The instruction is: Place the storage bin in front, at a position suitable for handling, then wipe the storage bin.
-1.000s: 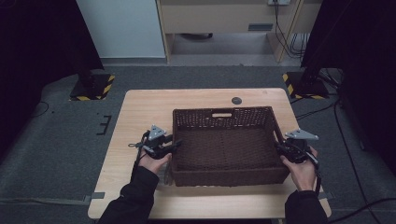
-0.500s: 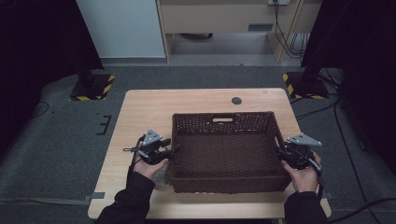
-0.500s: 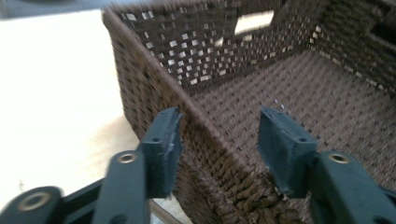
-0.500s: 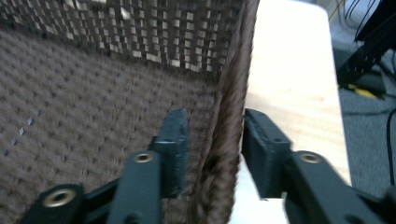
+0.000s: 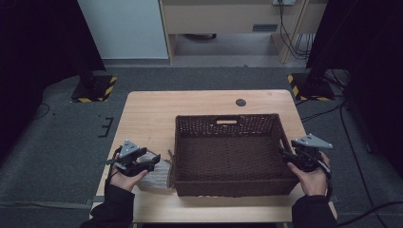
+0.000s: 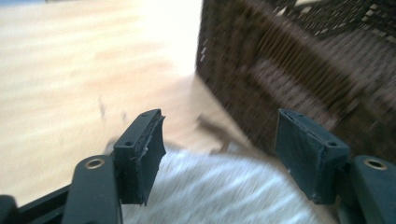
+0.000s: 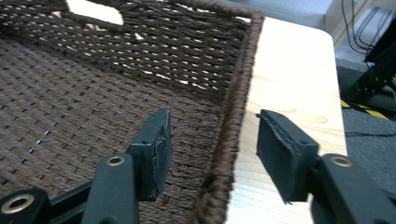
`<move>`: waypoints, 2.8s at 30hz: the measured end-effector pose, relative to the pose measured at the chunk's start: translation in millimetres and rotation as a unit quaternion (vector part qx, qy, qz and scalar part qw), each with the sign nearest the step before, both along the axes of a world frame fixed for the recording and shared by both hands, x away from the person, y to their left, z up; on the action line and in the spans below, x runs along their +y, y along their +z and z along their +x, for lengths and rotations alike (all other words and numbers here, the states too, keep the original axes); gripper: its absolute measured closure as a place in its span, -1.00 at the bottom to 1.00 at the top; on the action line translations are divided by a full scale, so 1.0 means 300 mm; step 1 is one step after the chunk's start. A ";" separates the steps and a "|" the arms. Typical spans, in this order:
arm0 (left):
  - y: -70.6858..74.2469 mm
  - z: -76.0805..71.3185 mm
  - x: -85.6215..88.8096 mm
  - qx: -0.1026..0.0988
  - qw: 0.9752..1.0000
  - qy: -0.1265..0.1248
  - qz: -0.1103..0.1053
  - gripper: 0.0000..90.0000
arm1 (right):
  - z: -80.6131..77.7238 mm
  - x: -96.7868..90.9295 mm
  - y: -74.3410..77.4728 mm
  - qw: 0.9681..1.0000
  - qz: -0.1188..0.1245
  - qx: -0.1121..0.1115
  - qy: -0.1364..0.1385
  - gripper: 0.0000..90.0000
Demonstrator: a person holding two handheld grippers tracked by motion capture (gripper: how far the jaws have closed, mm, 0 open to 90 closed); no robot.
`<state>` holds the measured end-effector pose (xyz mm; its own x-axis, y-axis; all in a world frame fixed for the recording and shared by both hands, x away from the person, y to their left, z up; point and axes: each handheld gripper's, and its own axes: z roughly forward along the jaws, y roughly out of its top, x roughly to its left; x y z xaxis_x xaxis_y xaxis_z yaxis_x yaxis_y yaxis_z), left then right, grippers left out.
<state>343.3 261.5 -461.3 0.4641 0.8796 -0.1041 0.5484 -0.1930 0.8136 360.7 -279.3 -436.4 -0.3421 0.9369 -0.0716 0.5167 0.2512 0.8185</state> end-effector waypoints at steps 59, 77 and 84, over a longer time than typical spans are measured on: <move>0.025 0.040 0.061 -0.002 0.999 0.034 -0.010 0.53 | 0.024 -0.019 -0.010 0.999 0.027 0.038 0.007 0.30; 0.108 0.115 0.019 -0.038 0.999 0.027 -0.026 0.53 | 0.028 -0.046 0.008 0.998 0.032 0.056 0.015 0.50; 0.118 0.192 -0.025 -0.048 0.998 0.023 -0.022 0.53 | 0.038 -0.041 0.007 0.997 0.018 0.069 0.018 0.63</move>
<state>400.9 253.9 -425.9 0.4323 0.8961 -0.1005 0.4759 -0.1321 0.8696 372.0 -291.5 -434.4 -0.3799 0.9250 0.0110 0.6159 0.2440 0.7491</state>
